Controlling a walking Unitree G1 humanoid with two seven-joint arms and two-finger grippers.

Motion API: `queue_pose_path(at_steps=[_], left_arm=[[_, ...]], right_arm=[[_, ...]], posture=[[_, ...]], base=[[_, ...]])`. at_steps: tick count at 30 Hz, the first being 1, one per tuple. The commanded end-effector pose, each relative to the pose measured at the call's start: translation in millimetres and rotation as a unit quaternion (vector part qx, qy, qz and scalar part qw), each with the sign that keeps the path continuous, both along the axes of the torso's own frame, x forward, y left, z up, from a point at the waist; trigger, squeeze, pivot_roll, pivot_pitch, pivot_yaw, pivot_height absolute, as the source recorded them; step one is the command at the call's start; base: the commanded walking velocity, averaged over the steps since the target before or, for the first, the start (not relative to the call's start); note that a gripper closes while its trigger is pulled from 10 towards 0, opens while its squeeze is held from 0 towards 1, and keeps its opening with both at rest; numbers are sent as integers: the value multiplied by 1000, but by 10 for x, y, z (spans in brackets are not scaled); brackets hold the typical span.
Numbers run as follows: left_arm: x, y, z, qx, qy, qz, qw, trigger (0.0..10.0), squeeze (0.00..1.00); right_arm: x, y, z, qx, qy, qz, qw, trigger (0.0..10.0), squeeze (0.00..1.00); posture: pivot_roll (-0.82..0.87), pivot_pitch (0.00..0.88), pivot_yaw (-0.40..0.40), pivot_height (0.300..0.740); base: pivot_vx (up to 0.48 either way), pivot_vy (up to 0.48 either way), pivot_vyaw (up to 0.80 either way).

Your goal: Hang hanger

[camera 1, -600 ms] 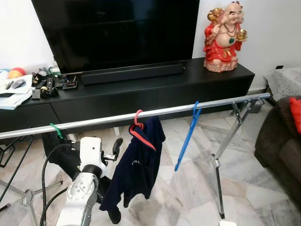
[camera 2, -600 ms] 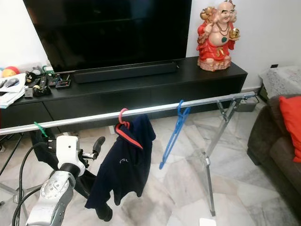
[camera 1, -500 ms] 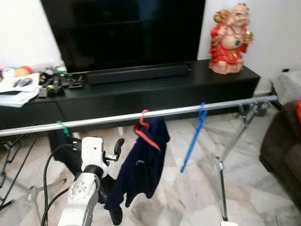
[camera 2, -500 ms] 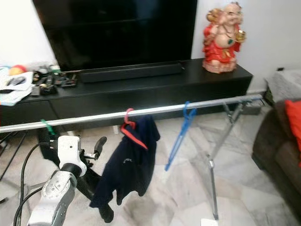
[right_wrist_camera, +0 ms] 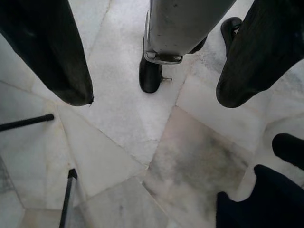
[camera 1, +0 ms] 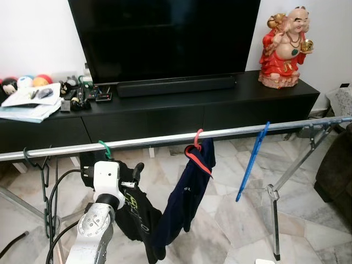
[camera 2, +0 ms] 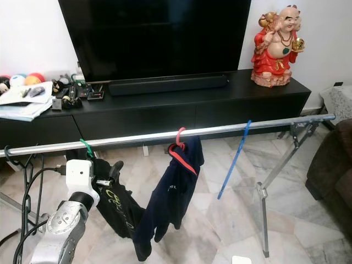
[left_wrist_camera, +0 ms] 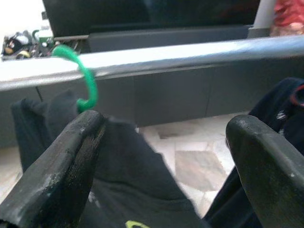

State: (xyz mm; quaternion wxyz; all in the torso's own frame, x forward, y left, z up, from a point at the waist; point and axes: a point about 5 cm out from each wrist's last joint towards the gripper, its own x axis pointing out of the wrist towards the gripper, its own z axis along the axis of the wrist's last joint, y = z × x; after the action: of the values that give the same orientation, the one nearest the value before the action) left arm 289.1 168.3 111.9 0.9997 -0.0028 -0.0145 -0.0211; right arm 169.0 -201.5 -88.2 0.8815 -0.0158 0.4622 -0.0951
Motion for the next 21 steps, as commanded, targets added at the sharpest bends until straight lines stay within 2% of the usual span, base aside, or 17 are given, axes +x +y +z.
queue_pose_path(at_steps=[1,15,21], left_arm=[[-21,-24,-5,1,7,-8,1000,10000,0],[-42,-25,-14,2,12,-10,1000,10000,0],[-57,-76,-6,-5,12,-32,999,10000,0]], right_arm=[[-33,2,-16,3,6,-3,1000,10000,0],[-35,35,-22,5,8,-4,1000,10000,0],[-37,40,-25,6,9,-5,1000,10000,0]], posture=[[70,56,60,740],[74,67,61,740],[78,69,60,740]], base=[[0,0,0],[0,433,0],[0,0,0]])
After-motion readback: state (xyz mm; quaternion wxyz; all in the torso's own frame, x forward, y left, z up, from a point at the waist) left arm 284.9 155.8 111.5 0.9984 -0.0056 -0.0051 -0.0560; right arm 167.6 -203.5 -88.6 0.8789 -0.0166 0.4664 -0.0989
